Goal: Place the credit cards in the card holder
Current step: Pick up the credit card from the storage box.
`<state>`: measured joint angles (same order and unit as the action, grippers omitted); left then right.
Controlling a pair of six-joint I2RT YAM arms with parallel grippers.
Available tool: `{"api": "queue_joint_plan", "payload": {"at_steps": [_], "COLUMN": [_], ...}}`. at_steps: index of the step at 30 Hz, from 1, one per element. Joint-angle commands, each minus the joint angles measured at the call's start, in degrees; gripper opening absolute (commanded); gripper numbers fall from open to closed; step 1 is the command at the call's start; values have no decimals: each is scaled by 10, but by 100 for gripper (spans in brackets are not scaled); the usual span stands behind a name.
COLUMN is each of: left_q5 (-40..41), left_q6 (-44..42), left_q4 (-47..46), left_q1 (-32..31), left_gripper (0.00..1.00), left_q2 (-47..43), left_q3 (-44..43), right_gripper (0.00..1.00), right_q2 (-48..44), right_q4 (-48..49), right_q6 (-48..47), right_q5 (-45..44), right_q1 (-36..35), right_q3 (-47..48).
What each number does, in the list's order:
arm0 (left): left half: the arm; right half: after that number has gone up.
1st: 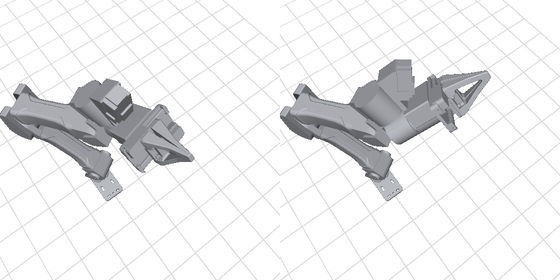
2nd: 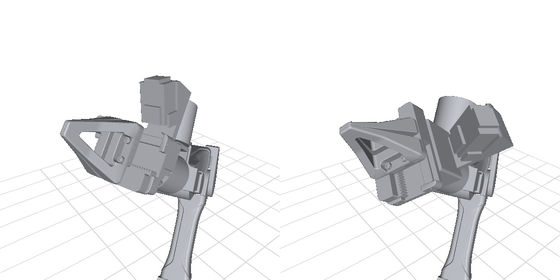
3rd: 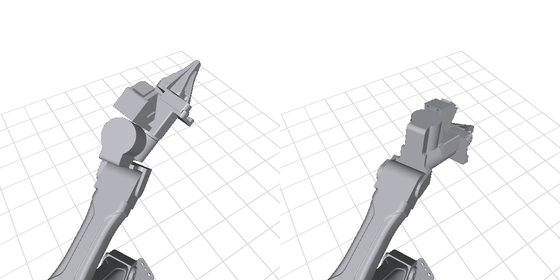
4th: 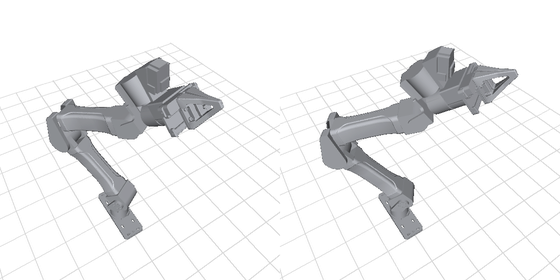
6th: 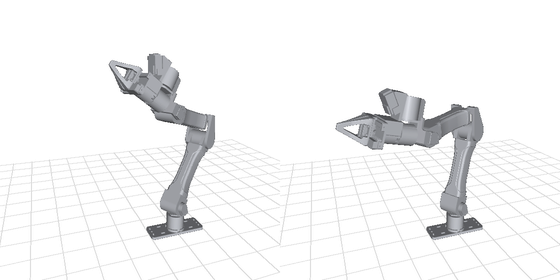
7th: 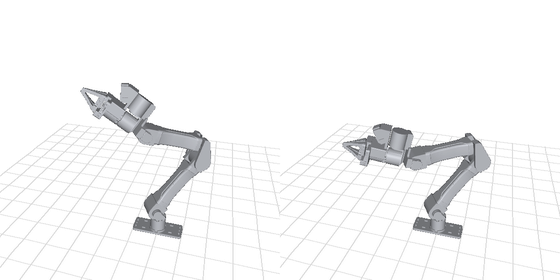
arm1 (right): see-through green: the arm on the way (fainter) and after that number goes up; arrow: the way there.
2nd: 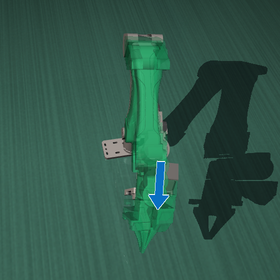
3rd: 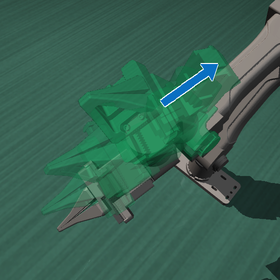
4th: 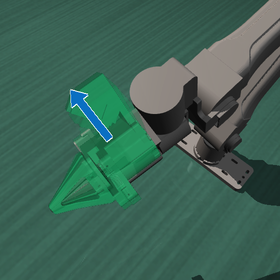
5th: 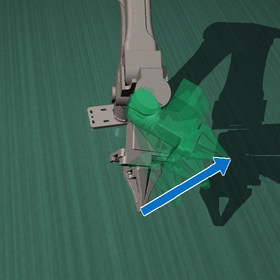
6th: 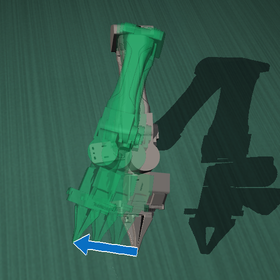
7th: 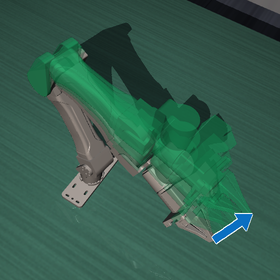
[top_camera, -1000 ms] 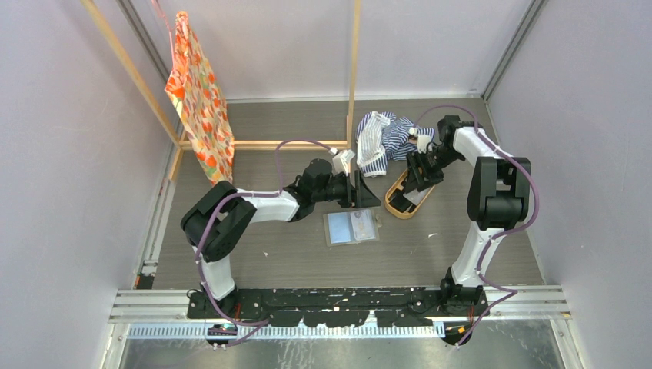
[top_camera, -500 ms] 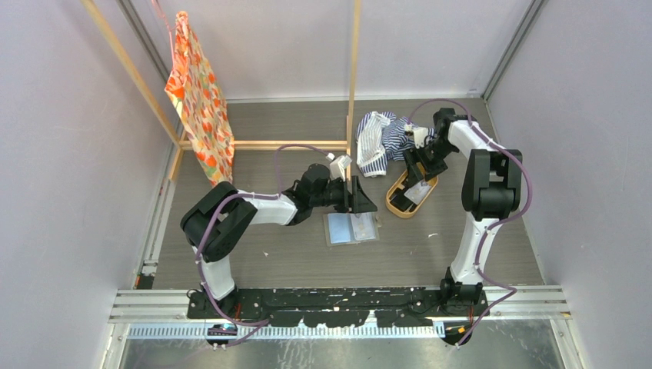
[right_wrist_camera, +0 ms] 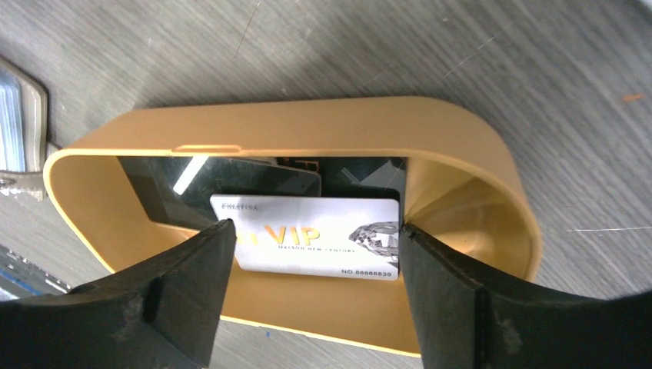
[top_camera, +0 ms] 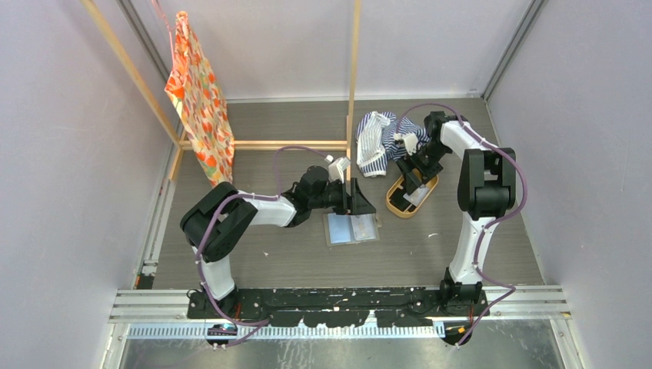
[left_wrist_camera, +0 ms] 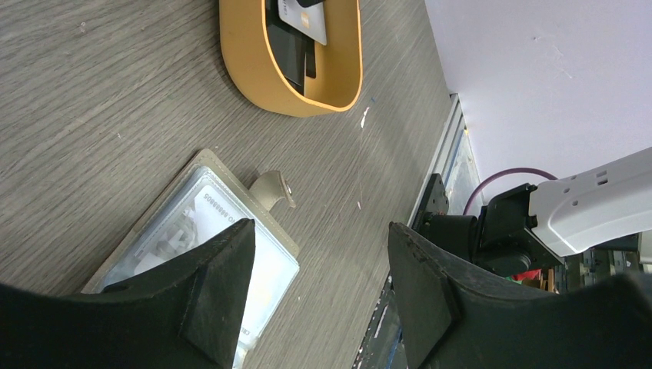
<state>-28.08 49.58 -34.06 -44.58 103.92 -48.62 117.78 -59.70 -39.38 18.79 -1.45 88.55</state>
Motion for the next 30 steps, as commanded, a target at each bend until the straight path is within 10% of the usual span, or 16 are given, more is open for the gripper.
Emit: {"api": "queue_joint_plan", "payload": {"at_steps": [1, 9, 30], "left_q5": [0, -1, 1], "left_q6": [2, 3, 2], "left_q4": [-34, -34, -33], "left_q1": [-2, -2, -2], "left_gripper": [65, 65, 65], "left_q2": [-29, -31, -33], "left_q3": [3, 3, 4], "right_gripper": [99, 98, 36], "right_q2": [-21, -15, -59], "right_q4": [-35, 19, 52], "right_q6": [-46, -49, -6], "right_q5": [-3, -81, -48], "right_q1": [-11, -35, -30], "right_q3": [3, -52, -70]}}
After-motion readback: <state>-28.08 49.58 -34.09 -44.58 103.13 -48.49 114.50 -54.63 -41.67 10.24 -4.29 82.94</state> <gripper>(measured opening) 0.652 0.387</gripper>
